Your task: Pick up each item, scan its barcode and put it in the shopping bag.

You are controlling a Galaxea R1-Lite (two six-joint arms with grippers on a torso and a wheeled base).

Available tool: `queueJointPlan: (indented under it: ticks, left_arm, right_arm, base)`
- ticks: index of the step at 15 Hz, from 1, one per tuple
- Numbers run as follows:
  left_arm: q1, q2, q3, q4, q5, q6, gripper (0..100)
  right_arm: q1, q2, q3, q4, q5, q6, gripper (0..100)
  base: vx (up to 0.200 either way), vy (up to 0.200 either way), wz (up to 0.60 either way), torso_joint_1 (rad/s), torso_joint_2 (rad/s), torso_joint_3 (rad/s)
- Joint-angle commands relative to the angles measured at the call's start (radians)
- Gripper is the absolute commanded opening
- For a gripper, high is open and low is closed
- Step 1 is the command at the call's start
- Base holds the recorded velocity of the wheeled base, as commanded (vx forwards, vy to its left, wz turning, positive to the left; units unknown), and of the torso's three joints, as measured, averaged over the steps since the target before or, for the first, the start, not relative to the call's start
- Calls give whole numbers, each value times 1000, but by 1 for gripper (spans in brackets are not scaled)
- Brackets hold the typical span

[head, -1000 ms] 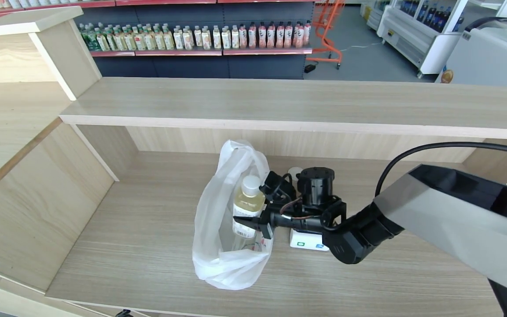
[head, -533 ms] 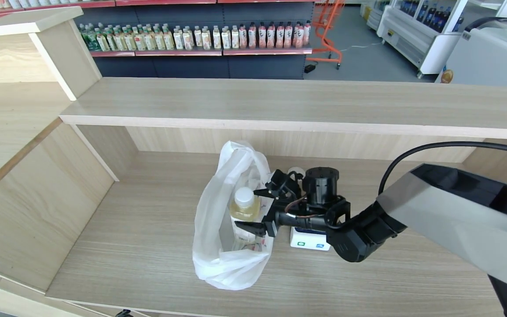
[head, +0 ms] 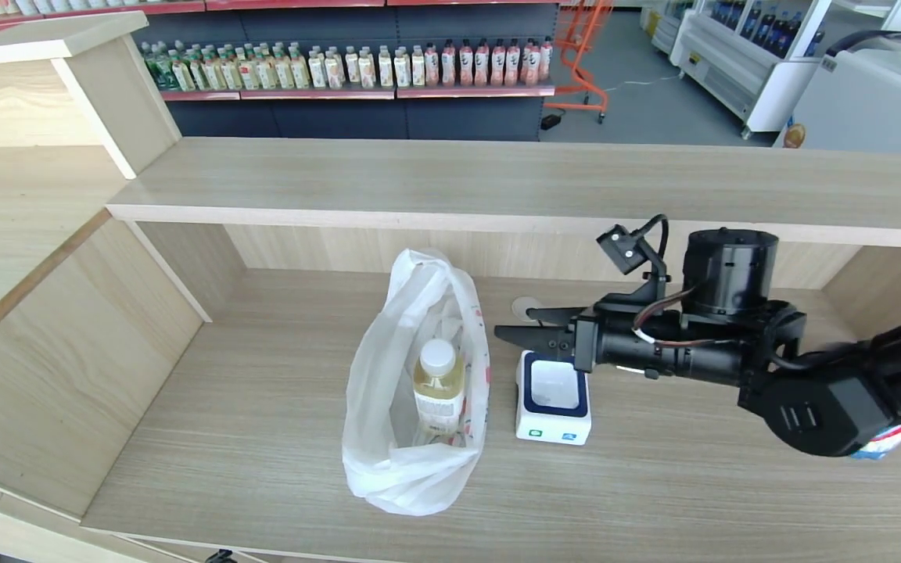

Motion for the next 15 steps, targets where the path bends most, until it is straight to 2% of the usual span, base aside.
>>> queueJointPlan:
  ticks: [1, 5, 7, 10, 11, 14, 15]
  left_arm:
    - [0, 0, 0, 0, 0, 0, 100]
    - [0, 0, 0, 0, 0, 0, 100]
    - [0, 0, 0, 0, 0, 0, 100]
    - [0, 0, 0, 0, 0, 0, 100]
    - [0, 0, 0, 0, 0, 1, 100]
    - [0, 0, 0, 0, 0, 1, 100]
    - [0, 0, 0, 0, 0, 1, 100]
  right_arm:
    - [-130, -375, 235, 143, 16, 33, 100]
    - [-230, -433, 252, 150, 5, -22, 100]
    - [-339, -459, 264, 156, 4, -128, 100]
    - [-468, -482, 270, 219, 4, -203, 100]
    - [-489, -488, 282, 221, 5, -204, 100]
    - [-503, -519, 332, 235, 0, -203, 100]
    - [-508, -514, 332, 239, -38, -200, 100]
  base:
    - [0, 0, 0, 0, 0, 0]
    - [0, 0, 0, 0, 0, 0]
    - [0, 0, 0, 0, 0, 0]
    - [0, 0, 0, 0, 0, 0]
    - [0, 0, 0, 0, 0, 0]
    - [-200, 0, 0, 6, 4, 4]
    - [0, 0, 0, 0, 0, 0]
